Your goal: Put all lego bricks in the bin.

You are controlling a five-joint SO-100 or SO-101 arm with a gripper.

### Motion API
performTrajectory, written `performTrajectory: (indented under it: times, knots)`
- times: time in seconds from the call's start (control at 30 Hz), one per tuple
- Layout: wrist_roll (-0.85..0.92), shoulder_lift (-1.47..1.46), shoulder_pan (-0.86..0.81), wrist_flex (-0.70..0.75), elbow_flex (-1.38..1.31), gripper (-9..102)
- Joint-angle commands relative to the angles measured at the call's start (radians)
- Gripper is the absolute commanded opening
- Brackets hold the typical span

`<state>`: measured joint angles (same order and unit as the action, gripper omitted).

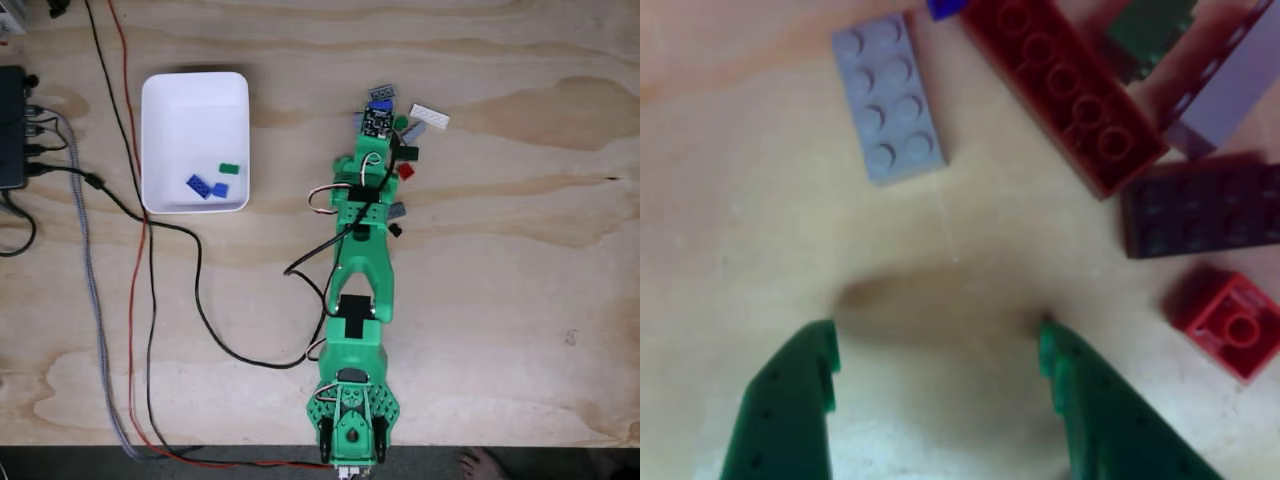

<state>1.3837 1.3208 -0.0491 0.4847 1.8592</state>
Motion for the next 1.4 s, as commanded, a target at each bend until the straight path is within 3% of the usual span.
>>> performTrajectory:
  times: [0.0, 0.37, 0.53, 0.67, 0.83, 0.93, 1.1, 1.23, 1.37]
  knots:
    - [0.006, -0.064, -0.023, -0.031, -0.144, 23]
    - [0.026, -0.216, 0.012, -0.040, -0.334, 21]
    - [0.043, -0.238, 0.046, -0.040, -0.359, 15]
    - [0.046, -0.238, 0.074, -0.075, -0.350, 0]
    - [-0.031, -0.091, 0.087, -0.092, -0.279, 0]
    - [-0.086, 0.173, 0.110, -0.035, -0.189, 0]
    - [-0.163, 0.591, 0.233, 0.199, -0.147, 0]
    - [-0.268, 0.575, 0.356, 0.383, -0.267, 0]
    - [-0.411, 0.371, 0.508, 0.531, -0.454, 0]
